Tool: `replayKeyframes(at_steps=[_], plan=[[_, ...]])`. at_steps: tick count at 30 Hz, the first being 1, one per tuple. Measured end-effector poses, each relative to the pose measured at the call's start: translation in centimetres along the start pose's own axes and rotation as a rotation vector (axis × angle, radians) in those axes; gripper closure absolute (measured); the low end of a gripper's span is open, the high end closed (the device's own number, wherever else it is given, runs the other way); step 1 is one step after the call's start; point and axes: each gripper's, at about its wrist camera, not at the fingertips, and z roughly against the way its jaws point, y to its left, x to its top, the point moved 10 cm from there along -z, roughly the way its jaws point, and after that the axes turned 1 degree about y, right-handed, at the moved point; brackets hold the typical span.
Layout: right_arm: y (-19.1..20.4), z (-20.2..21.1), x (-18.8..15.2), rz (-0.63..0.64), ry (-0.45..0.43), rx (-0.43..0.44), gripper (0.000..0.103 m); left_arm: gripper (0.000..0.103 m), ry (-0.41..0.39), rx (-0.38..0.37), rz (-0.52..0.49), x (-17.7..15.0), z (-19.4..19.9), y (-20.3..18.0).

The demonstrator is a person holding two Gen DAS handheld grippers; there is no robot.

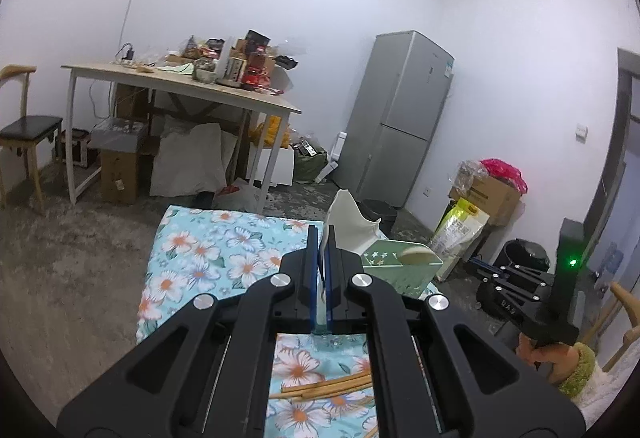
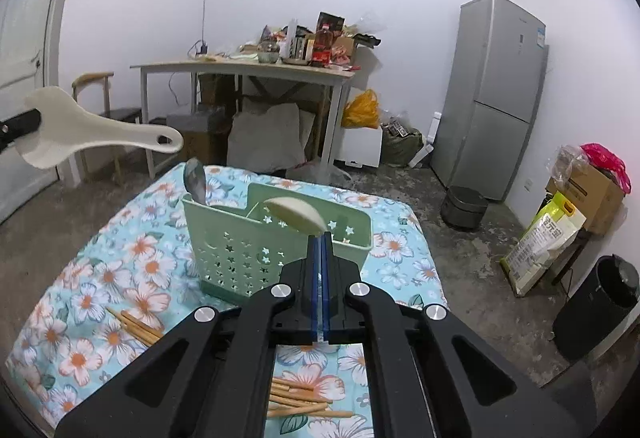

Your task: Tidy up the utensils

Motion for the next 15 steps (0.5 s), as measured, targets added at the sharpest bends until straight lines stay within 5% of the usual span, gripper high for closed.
replayKeyframes(at_steps=[7,11,15], plan=[[-1.8,0.8,-0.4,-0.081,0.009,0.032,0.102,0.102,0.017,-0.009,-0.022,-0.2,-1.2,-1.5],[-4.7,-0.6,-2.8,-0.282,0.101,0.157,0.098,0.102,0.039,0.001,-0.02,-1.2,-1.4,-1.3],[-6.8,-2.6,-6.6,-0.442,0.195,0.232,0.065,0.101,0.063,0.015,-0.005,-2.3,-1.6,-0.4]])
